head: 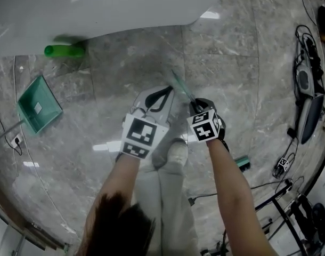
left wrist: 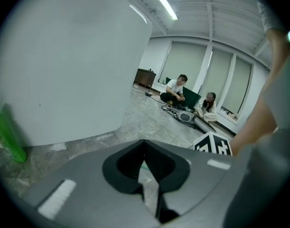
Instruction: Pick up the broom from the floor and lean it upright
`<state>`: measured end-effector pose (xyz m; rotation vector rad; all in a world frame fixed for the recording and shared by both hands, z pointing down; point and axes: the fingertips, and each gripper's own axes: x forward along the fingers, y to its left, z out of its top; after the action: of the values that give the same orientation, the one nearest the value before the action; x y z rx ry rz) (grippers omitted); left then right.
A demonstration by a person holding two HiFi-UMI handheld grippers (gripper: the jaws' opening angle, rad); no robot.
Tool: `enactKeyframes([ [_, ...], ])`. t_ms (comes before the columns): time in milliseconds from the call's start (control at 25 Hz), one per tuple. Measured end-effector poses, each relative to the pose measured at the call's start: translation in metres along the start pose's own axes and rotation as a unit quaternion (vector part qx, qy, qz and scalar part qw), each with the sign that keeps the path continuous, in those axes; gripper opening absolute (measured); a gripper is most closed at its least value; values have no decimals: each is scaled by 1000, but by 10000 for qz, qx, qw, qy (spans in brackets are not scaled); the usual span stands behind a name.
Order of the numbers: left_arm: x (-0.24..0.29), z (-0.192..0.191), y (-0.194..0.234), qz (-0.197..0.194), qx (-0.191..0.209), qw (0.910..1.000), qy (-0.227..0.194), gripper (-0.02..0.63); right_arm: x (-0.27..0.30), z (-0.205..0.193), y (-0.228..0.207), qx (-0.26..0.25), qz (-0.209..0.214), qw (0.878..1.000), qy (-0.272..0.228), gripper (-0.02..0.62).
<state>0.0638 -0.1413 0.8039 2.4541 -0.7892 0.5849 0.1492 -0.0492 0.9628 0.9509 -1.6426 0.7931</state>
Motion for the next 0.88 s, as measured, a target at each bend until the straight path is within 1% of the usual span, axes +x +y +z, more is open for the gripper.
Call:
enactKeyframes([
  [200, -28, 37, -12, 102, 99, 9996, -227, -2, -50, 35, -2, -55, -92, 9984, -562, 77],
  [400, -57, 89, -19, 365, 39, 9969, -700, -2, -103, 82, -3, -59, -152, 9932, -1152, 75],
  [600, -82, 143, -22, 538, 140, 9919, -1145, -2, -156, 130, -3, -2, -256, 9851, -1702, 75],
  [760, -104, 180, -14, 727, 164, 9863, -1475, -2, -199, 170, 3, 31, -443, 9757, -2148, 75],
  [880, -123, 205, -8, 873, 227, 9826, -1623, -2, -229, 199, 8, 49, -581, 9695, -2381, 74],
])
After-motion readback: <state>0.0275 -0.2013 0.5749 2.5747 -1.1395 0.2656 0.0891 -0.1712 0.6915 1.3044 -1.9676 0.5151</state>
